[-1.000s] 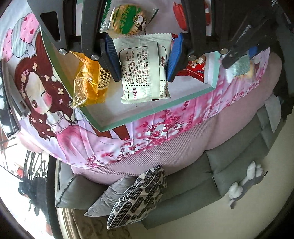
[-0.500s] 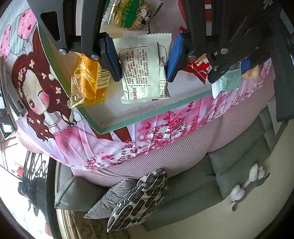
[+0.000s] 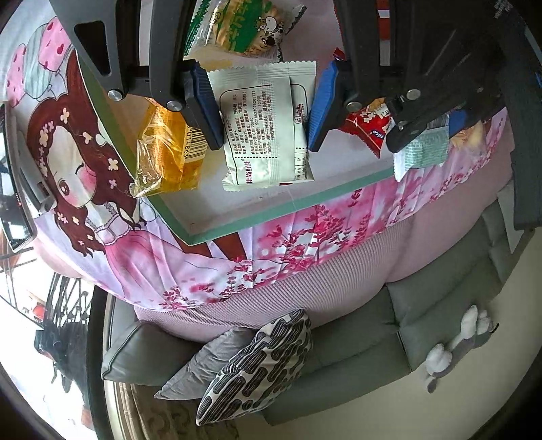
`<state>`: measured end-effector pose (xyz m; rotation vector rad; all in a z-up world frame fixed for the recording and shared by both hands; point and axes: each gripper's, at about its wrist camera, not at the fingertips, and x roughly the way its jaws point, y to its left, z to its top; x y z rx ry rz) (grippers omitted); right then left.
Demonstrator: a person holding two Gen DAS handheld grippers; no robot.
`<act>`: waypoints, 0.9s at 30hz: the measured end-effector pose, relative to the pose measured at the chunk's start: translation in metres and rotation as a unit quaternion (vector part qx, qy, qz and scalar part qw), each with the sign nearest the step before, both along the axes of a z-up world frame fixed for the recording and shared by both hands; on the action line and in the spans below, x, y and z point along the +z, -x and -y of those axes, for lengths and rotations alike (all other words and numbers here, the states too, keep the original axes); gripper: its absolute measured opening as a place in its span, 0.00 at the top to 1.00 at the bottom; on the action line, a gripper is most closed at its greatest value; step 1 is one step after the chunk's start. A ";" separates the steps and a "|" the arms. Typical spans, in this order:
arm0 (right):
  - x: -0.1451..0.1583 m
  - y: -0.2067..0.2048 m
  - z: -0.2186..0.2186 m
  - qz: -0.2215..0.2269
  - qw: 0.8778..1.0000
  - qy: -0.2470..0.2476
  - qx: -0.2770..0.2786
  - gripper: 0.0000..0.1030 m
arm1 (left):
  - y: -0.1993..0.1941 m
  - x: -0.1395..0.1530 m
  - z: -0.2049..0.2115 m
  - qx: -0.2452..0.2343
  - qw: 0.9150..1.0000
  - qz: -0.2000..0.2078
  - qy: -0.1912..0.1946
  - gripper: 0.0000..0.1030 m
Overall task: Organize snacks
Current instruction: 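Carry both packs over the white tray and open both grippers to release them, then withdraw both grippers from the tray back toward the snack pile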
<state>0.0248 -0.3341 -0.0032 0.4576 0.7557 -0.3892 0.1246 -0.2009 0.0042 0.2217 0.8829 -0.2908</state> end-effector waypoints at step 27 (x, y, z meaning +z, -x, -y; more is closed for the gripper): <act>-0.004 0.000 0.004 0.002 1.000 -0.011 -0.004 0.00 | -0.009 0.009 -0.027 0.038 0.998 -0.014 0.052 0.07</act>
